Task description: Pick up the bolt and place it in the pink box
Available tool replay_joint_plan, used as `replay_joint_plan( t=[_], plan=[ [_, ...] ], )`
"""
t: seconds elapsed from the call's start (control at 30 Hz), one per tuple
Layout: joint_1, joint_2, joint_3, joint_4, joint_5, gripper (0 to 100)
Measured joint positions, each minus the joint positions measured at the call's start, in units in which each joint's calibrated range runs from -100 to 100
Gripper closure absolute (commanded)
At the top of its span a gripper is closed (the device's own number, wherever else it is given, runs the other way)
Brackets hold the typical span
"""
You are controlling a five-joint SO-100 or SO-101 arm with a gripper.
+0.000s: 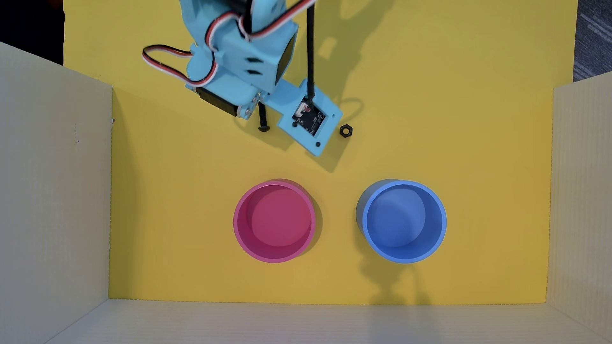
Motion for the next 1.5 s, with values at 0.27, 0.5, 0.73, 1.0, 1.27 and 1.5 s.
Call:
replay_joint_plan(
  t=[0.27,0.5,0.73,1.0,1.27,1.5],
  plan=[
    [-4.2,7.0,-0.3,-3.7,-0.2,98],
    [-5.0,9.2,-0.3,-6.2,-2.9,98],
    [-4.9,9.2,2.3,-9.4,-6.1,98],
    [-2.6,9.2,7.4,-13.8,-9.2,98],
    [-1.5,9.2,7.6,-14.2,-9.3,87],
    [-1.6,9.2,7.6,-14.2,-9.3,83]
  ],
)
